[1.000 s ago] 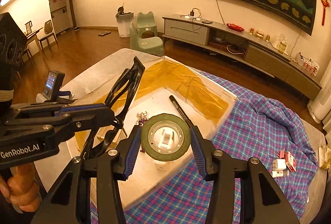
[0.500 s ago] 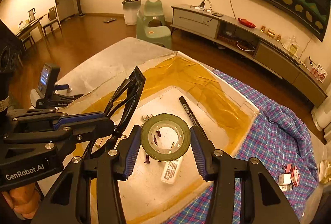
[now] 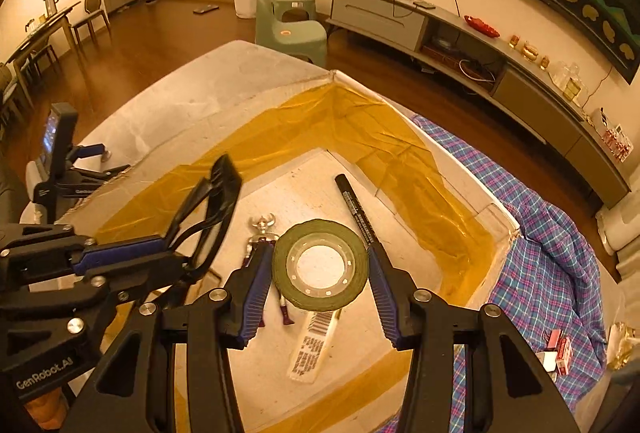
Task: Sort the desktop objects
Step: 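Open the left tool to drop the glasses while the right tool drops the tape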
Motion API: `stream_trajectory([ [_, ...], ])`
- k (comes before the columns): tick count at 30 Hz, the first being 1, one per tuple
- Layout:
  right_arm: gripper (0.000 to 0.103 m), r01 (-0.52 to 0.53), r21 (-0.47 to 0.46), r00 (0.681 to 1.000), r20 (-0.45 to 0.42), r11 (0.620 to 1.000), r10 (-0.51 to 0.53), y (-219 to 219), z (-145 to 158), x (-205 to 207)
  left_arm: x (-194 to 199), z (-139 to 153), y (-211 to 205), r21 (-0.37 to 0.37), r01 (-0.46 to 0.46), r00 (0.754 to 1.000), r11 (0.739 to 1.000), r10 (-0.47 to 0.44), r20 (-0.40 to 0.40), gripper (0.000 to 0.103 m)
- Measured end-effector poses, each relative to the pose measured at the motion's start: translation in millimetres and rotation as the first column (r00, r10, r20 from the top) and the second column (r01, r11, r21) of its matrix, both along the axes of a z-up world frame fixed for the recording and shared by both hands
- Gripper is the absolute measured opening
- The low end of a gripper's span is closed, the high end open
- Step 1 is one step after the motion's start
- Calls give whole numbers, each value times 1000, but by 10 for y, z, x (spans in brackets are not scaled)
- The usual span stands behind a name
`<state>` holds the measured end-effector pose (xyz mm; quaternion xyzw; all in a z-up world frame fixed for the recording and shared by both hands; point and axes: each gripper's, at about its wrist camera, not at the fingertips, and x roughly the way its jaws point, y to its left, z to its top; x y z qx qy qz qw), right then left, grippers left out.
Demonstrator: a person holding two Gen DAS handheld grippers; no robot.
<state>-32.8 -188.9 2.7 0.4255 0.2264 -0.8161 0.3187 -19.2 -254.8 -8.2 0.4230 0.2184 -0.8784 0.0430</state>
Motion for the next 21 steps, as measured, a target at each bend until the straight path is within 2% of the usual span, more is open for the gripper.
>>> stream_trajectory([
  [8, 49, 11, 70, 1000, 21, 998, -13, -110, -142, -195, -82, -121, 56, -80, 31, 998, 996, -26, 62, 12],
  [15, 49, 44, 132, 996, 65, 990, -53, -197, -269, -415, -163, -257, 24, -64, 51, 993, 997, -43, 113, 12],
  [21, 49, 71, 153, 992, 95, 986, -86, -176, -361, -545, -187, -265, 25, -41, 53, 991, 998, -47, 123, 13],
])
